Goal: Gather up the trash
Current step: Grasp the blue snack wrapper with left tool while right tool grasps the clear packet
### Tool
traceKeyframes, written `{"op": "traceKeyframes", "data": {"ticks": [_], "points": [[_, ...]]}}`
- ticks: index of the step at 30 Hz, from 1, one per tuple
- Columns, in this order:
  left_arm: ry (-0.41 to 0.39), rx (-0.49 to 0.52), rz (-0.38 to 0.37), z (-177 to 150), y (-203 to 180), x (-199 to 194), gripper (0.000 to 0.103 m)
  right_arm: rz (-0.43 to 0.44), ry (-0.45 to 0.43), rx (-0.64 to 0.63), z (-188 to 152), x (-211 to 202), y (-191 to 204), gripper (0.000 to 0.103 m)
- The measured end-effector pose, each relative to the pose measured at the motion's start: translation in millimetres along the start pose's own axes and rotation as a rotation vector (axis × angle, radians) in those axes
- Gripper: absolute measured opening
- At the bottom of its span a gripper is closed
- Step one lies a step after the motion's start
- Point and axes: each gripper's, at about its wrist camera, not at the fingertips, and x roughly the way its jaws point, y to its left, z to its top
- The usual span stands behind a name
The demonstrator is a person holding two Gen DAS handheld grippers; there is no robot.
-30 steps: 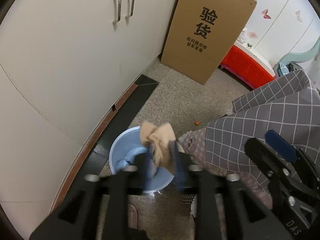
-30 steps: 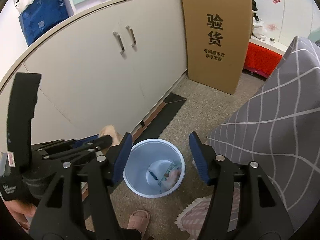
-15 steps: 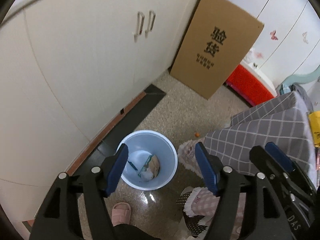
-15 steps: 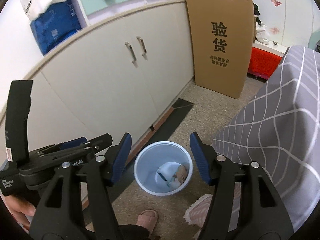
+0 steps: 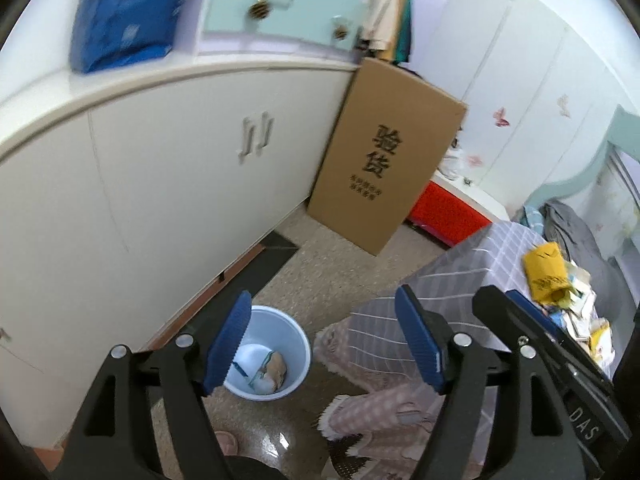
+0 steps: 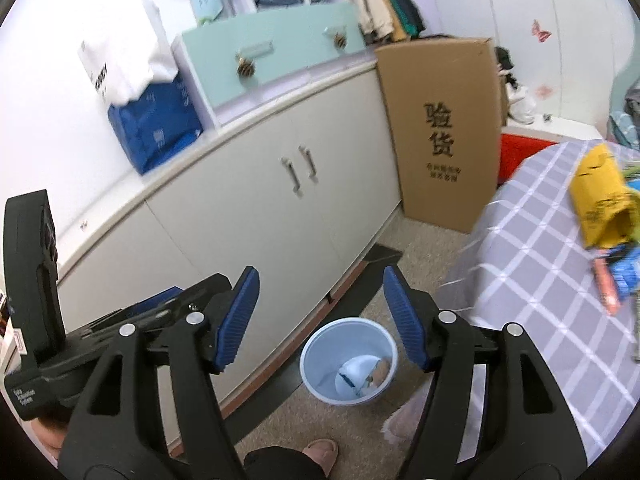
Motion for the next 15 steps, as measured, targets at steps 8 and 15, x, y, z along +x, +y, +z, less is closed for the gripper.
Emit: {"op": "traceKeyframes", "data": {"ticks": [8,15], "points": [[0.011,0.157,-0.080,-13.8,-100.6,-3.0,0.075,-0.174,-0.048,0.071,2.4,-66.7,-93.2,0.064],[0.062,0.267,-0.117,-34.3,-162.6,15.8,0.075,-0.354,0.110,0.111,-11.1,-70.2,-175.3,0.064]]}}
